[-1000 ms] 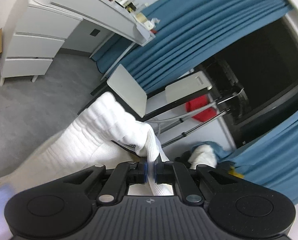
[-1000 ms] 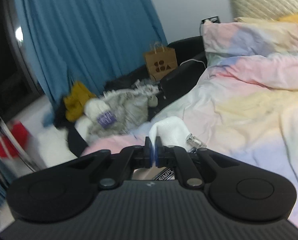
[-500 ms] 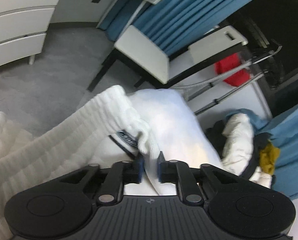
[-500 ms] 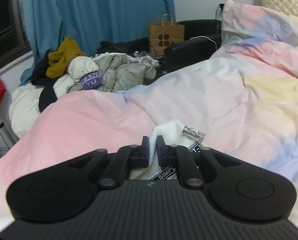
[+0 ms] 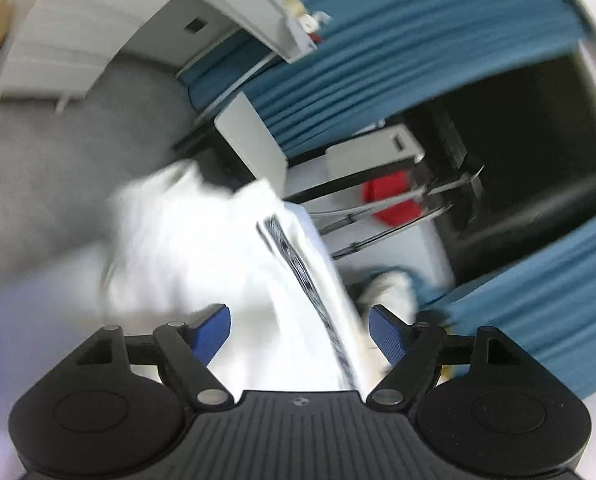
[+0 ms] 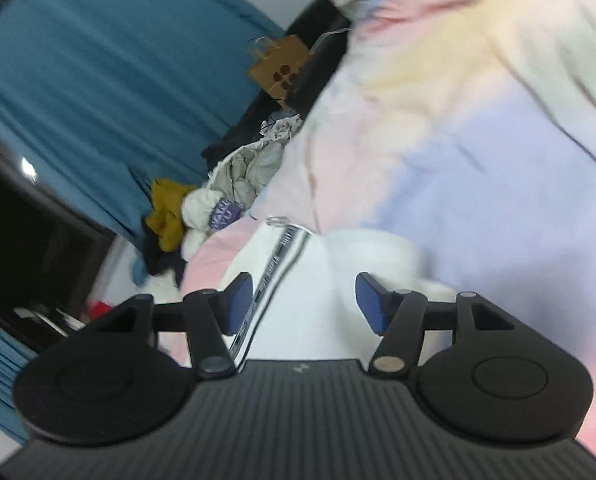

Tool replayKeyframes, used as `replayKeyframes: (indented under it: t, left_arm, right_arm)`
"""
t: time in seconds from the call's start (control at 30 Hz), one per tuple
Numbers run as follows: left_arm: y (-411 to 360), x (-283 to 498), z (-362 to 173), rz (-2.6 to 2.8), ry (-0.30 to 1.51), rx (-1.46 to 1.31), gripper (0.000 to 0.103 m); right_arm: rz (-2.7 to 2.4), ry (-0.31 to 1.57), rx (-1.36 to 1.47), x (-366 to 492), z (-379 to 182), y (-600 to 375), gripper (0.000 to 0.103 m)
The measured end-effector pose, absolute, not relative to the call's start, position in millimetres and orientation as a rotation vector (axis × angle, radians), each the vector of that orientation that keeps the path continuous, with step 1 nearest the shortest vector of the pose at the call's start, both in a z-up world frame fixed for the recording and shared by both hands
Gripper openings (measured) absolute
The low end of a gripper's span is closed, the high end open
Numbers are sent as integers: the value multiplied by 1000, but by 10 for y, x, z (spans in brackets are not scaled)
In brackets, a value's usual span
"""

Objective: Fold clothes

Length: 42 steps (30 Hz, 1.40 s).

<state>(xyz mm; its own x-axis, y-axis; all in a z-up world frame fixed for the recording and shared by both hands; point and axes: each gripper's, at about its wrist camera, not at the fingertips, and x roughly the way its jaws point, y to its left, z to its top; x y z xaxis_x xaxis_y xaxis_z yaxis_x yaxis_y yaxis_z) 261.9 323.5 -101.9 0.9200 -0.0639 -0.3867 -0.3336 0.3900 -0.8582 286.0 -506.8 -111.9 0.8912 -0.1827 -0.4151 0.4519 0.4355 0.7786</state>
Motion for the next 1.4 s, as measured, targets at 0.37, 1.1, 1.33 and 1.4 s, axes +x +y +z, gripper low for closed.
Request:
replayKeyframes:
  t: [0.37, 1.1, 1.33, 1.4]
  left_arm:
    - [2955, 2207, -1613, 144, 522, -1380, 81]
    - [3202, 2836, -1576, 286, 373, -1232, 14]
    - [3096, 2334, -1262, 321, 331, -1185, 14]
    - [3121, 2150, -1180, 299, 342, -1187, 14]
  right_arm:
    - [-236, 502, 1279, 2464, -1488, -4992, 61]
    - [-382, 316, 1089, 3108, -1621, -5160, 11]
    - [-425, 323, 1071, 2741, -1380, -5129, 11]
    - [-439, 347, 1088, 2601, -1376, -5146, 11]
